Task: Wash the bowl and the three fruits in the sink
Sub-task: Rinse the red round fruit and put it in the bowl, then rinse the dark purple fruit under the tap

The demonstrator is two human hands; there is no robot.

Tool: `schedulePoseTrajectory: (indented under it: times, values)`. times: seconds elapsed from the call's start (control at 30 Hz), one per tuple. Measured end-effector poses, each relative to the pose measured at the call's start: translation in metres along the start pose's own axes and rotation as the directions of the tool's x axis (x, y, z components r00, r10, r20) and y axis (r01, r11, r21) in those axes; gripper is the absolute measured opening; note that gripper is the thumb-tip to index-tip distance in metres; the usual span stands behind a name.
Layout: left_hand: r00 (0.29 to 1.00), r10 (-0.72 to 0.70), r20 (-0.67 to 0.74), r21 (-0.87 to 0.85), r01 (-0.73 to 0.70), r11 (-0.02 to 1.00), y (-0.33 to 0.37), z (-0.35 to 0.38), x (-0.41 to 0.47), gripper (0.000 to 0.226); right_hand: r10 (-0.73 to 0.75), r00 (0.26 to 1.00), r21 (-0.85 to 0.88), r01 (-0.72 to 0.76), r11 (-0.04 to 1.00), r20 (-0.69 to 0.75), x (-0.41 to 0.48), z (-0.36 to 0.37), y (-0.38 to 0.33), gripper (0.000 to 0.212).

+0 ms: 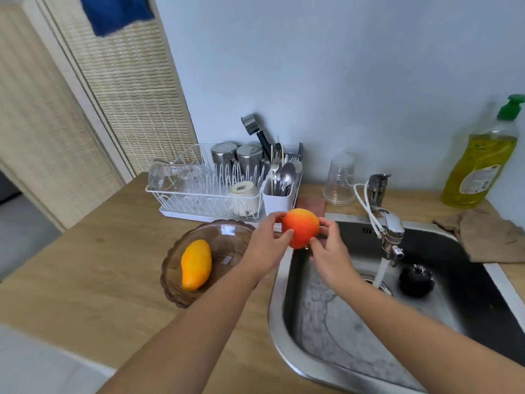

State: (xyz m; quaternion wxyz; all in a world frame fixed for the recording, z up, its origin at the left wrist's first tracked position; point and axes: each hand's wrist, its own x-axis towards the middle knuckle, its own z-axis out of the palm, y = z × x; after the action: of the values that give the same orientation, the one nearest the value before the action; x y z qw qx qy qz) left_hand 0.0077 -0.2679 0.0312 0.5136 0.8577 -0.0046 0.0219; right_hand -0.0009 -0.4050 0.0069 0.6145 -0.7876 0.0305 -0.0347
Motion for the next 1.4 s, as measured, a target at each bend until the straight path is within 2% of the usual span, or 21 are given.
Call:
schedulePoseTrajectory:
  times: [0.07, 0.27, 0.37, 0.57, 0.7, 0.83, 0.93, 1.1, 1.17, 1.27, 1.4]
  values:
    - [1.000, -0.013, -0.024, -0.053, 0.012, 0.998, -0.006, -0.028, -0.001, 0.037, -0.069, 0.996, -0.027, 0.071, 0.997, 0.060, 0.008, 0.019, -0.015, 0.040]
    - [0.990, -0.036, -0.134, 0.174, 0.059, 0.983, -0.049, -0.104, -0.004, 0.042, -0.122, 0.960, -0.196, 0.175, 0.965, 0.253, 0.016, 0.096, -0.036, 0.048]
    - [0.989, -0.048, -0.143, 0.295, 0.089, 0.951, -0.076, -0.121, -0.005, 0.044, -0.058, 0.944, -0.319, 0.167, 0.933, 0.325, 0.019, 0.123, -0.036, 0.049]
    - [0.988, -0.101, -0.114, 0.649, 0.151, 0.745, -0.105, -0.124, 0.010, 0.050, 0.072, 0.937, -0.458, 0.099, 0.883, 0.342, 0.029, 0.146, -0.028, 0.054]
    - [0.993, -0.109, -0.040, 0.766, 0.100, 0.634, -0.107, -0.121, 0.014, 0.049, 0.121, 0.922, -0.551, 0.112, 0.827, 0.368, 0.031, 0.150, -0.025, 0.056]
    - [0.995, -0.084, -0.059, 0.741, 0.100, 0.664, -0.108, -0.120, 0.013, 0.055, 0.070, 0.928, -0.569, 0.164, 0.806, 0.367, 0.030, 0.150, -0.026, 0.062]
    - [0.995, -0.010, -0.104, 0.699, 0.081, 0.711, -0.104, -0.118, 0.009, 0.055, -0.014, 0.930, -0.491, 0.207, 0.846, 0.368, 0.024, 0.137, -0.028, 0.058]
    - [0.958, 0.259, -0.123, 0.577, -0.143, 0.804, -0.074, -0.080, -0.010, 0.038, -0.191, 0.931, -0.280, 0.282, 0.918, 0.311, -0.010, 0.078, -0.017, 0.031]
    - [0.952, 0.298, -0.070, 0.496, -0.226, 0.839, -0.059, -0.051, -0.020, 0.034, -0.222, 0.942, -0.273, 0.289, 0.918, 0.252, -0.028, 0.045, 0.001, 0.027]
    - [0.952, 0.303, 0.048, 0.361, -0.299, 0.883, -0.048, 0.000, -0.035, 0.037, -0.180, 0.972, -0.353, 0.224, 0.909, 0.152, -0.050, -0.007, 0.035, 0.037]
    - [0.923, 0.288, 0.257, 0.235, -0.348, 0.908, -0.034, 0.081, -0.048, 0.030, -0.026, 0.995, -0.395, -0.015, 0.918, -0.099, -0.062, -0.084, 0.072, 0.030]
